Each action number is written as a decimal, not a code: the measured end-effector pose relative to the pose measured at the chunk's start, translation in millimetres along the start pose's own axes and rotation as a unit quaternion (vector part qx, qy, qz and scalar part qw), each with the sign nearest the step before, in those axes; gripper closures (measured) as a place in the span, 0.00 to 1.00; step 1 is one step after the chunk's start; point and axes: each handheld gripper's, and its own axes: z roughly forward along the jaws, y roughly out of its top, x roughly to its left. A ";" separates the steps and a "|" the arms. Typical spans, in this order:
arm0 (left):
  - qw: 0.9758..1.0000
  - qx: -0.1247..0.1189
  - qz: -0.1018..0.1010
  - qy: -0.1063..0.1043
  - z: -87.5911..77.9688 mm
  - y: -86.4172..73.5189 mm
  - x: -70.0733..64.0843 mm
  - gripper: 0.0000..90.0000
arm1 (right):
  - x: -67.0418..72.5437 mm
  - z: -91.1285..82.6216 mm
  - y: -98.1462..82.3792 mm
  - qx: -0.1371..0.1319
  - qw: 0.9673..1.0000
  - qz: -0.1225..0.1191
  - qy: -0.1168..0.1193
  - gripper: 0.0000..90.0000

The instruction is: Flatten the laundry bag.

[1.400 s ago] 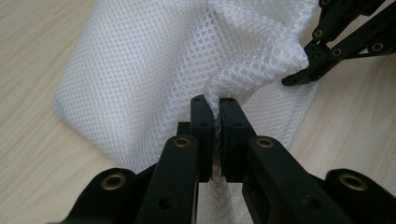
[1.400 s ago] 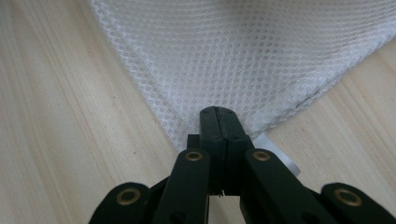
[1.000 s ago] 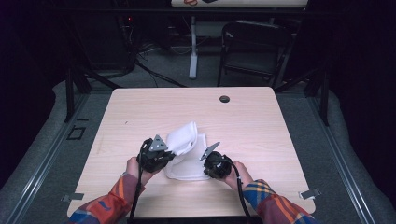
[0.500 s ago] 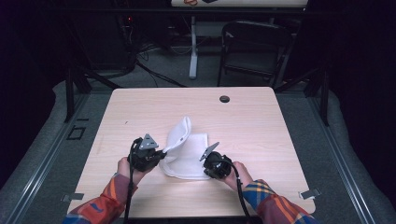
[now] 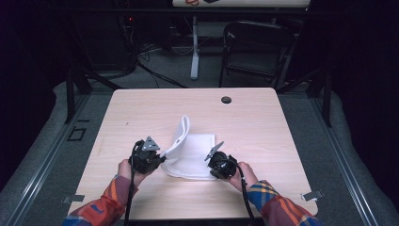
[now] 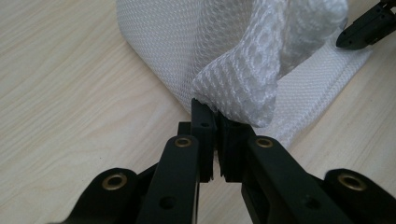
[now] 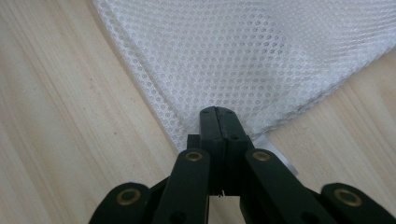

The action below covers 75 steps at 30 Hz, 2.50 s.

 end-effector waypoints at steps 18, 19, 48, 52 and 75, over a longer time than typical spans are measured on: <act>0.999 0.025 -0.019 -0.016 2.4 -5.6 5.5 0.95 | -10.4 -2.9 -5.2 0.004 1.000 0.010 -0.002 1.00; 0.999 0.028 -0.017 -0.015 2.2 -6.1 6.0 0.95 | -11.3 -3.2 -5.8 0.004 1.000 0.014 -0.002 1.00; 0.996 0.059 -0.073 -0.007 -31.6 -33.0 24.2 0.35 | -37.2 -19.9 -13.1 0.006 0.998 0.054 0.017 0.68; 0.996 0.043 -0.074 0.004 -34.3 -31.1 22.4 0.24 | -41.3 -29.6 -15.6 -0.013 0.997 0.077 0.029 0.46; 0.998 0.053 0.020 -0.021 9.2 1.3 -8.7 0.32 | -46.1 -37.9 -17.7 -0.017 0.995 0.090 0.051 0.17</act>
